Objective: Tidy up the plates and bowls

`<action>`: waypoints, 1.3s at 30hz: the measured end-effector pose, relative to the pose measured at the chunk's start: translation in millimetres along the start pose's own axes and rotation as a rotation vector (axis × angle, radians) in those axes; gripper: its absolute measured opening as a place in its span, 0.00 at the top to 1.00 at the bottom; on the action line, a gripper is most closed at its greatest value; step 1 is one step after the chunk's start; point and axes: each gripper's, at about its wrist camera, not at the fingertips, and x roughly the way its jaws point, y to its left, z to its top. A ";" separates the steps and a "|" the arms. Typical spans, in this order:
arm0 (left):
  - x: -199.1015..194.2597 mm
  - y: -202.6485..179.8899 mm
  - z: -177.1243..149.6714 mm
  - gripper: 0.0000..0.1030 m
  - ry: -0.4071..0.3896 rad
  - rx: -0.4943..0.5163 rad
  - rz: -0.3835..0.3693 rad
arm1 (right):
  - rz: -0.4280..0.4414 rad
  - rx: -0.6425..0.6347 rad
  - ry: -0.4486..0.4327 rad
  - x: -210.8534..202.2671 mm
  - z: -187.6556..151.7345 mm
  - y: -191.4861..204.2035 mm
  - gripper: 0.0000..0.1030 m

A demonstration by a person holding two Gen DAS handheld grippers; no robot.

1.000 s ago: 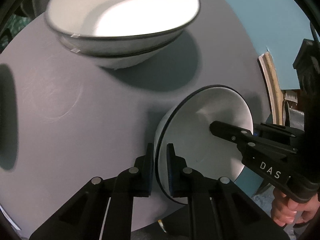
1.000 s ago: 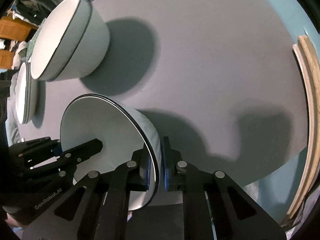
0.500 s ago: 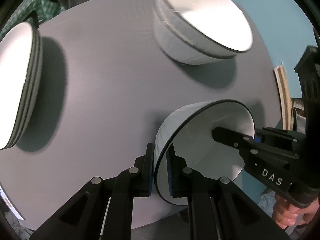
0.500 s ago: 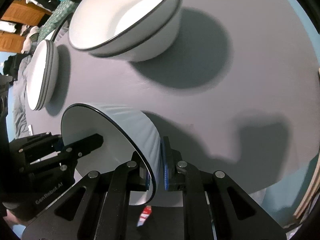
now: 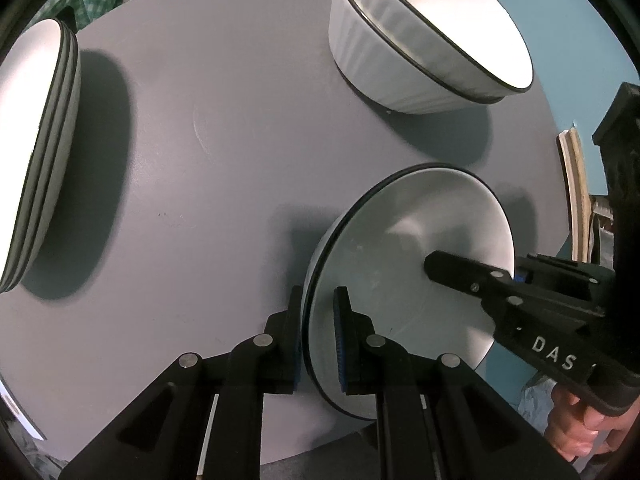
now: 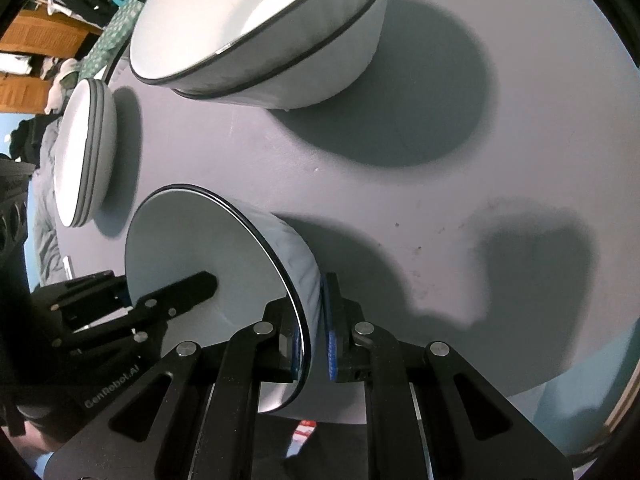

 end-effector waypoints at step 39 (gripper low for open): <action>-114.7 -11.1 72.4 0.93 -0.139 0.037 -0.038 | -0.109 -0.080 -0.121 -76.6 34.1 67.2 0.92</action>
